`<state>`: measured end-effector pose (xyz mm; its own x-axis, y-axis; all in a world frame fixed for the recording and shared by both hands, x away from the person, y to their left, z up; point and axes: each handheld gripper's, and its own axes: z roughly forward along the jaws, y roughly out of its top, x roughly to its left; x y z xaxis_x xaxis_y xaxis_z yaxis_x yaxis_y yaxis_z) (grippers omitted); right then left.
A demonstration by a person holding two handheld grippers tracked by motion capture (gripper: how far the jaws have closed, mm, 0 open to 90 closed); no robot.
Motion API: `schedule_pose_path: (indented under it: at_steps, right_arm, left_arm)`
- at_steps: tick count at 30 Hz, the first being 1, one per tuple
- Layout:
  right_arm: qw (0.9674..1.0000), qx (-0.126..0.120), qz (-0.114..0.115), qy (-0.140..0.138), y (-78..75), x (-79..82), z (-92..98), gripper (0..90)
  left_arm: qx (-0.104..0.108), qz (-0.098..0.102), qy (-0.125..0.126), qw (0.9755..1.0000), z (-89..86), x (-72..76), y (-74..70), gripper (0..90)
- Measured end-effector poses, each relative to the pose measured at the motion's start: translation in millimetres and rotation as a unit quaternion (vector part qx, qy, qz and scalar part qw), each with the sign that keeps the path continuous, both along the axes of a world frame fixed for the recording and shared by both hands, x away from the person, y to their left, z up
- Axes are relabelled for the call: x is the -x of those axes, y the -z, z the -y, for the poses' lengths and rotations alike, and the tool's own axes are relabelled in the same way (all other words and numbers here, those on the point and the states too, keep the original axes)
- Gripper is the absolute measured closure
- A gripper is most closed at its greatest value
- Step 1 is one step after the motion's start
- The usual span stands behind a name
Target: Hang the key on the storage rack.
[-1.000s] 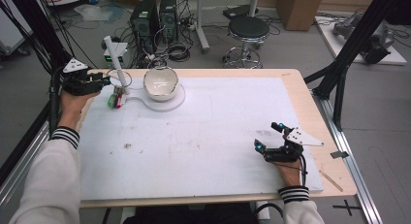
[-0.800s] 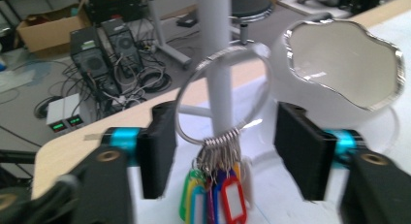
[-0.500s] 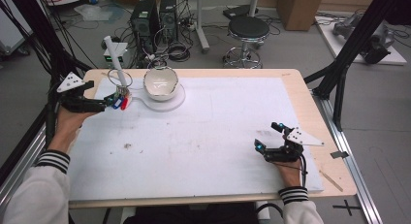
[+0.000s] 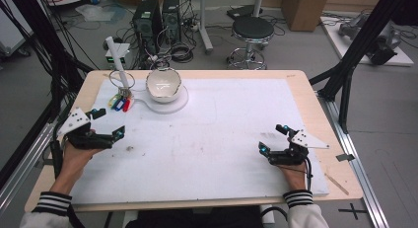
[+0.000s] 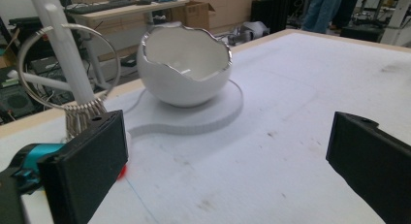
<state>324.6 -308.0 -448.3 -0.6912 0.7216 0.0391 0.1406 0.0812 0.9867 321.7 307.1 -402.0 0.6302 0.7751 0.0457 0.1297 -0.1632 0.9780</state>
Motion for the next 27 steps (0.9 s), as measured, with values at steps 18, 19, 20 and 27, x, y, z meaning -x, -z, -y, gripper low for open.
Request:
schedule_pose_path:
  at_steps: [18, 19, 20, 27]
  right_arm:
    - [1.0, 0.004, 0.007, 0.001, 0.1, -0.1, -0.7, 0.9]
    - [1.0, 0.004, 0.007, 0.001, 0.1, -0.1, -0.8, 0.9]
    - [1.0, 0.005, 0.006, 0.0, 0.2, 0.1, -1.0, 0.8]
    - [1.0, 0.006, 0.002, 0.0, 0.0, 1.1, -1.6, 0.8]
  left_arm:
    - [0.042, 0.059, -0.01, 0.9973, 6.3, 49.1, 48.1, 1.7]
    - [0.049, 0.061, -0.013, 0.9969, 5.4, 49.9, 48.6, 1.7]
    - [0.05, 0.062, -0.014, 0.9967, 4.7, 50.2, 48.7, 1.7]
    - [0.048, 0.056, -0.019, 0.9971, 5.0, 49.5, 48.5, 1.7]
